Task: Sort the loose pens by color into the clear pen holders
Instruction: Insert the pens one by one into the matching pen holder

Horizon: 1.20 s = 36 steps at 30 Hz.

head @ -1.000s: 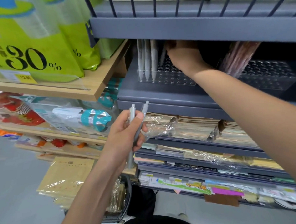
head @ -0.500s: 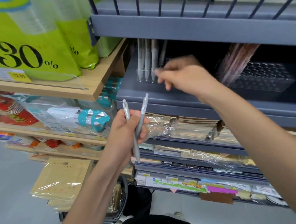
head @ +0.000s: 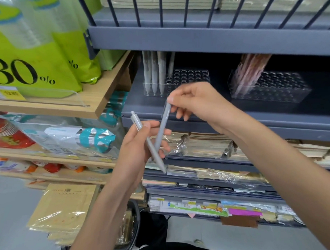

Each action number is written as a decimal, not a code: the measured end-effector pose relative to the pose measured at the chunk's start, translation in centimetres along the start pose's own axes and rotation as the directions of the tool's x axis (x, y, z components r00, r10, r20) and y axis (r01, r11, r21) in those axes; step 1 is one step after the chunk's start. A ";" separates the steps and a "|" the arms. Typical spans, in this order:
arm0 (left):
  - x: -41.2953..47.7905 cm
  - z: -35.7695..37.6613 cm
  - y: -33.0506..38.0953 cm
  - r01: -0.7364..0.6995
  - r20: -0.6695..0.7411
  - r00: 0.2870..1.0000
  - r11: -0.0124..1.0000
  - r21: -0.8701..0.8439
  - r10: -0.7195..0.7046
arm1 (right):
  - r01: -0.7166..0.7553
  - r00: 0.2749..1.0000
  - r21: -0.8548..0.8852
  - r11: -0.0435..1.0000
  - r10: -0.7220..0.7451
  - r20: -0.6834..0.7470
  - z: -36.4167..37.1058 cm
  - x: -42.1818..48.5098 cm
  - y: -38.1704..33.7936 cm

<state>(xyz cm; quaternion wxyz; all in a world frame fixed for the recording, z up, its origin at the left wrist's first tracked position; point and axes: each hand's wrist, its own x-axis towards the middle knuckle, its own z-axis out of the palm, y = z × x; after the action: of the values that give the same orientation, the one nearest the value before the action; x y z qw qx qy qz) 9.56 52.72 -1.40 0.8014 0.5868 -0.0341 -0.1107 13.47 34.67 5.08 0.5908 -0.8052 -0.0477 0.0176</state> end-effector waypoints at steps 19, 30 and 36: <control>-0.5 -0.6 0.5 -0.059 -0.009 0.998 0.995 0.077 0.060 | -0.022 1.000 0.367 0.930 0.028 -0.011 2.2 -0.2 -1.1; -0.9 -1.8 0.7 0.024 0.029 0.999 0.974 -0.224 -0.018 | 0.296 0.729 0.283 0.912 -0.024 -0.684 -2.1 3.4 -1.4; -0.9 -2.1 0.8 -0.040 0.032 0.998 0.979 -0.200 0.047 | 0.076 0.723 -0.093 0.993 -0.119 -0.681 -1.7 6.4 -0.9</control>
<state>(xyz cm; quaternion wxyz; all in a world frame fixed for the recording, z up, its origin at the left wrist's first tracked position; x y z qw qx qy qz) 9.13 55.11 -1.26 0.8576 0.5006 -0.0504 -0.1069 19.91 33.91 6.64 0.5432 -0.7680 0.1306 -0.3131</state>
